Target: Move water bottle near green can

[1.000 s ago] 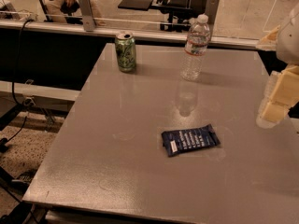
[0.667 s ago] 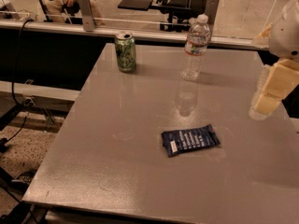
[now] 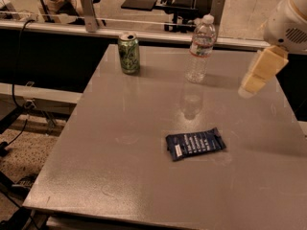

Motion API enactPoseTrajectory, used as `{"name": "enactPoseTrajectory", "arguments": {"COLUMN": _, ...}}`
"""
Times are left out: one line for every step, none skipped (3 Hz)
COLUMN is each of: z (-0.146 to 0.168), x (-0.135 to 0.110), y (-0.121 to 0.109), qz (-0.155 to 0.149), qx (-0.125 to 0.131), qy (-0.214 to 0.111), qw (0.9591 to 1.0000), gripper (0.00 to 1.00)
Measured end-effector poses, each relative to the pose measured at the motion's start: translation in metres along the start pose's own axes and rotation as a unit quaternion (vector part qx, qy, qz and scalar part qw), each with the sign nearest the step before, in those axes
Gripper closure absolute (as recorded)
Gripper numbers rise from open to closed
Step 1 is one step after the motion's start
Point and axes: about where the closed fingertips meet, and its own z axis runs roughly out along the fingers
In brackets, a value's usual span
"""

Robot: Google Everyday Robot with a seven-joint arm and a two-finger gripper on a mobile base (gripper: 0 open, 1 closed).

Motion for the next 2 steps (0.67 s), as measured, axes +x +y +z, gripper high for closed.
{"name": "enactPoseTrajectory", "arguments": {"z": 0.014, "x": -0.004, "y": -0.033, "qz": 0.027, "qx": 0.016, "qy": -0.026, "qw": 0.9992, "gripper": 0.0}}
{"name": "enactPoseTrajectory", "arguments": {"z": 0.031, "x": -0.019, "y": -0.072, "qz": 0.05, "qx": 0.023, "qy": -0.065, "qw": 0.9964, "gripper": 0.0}}
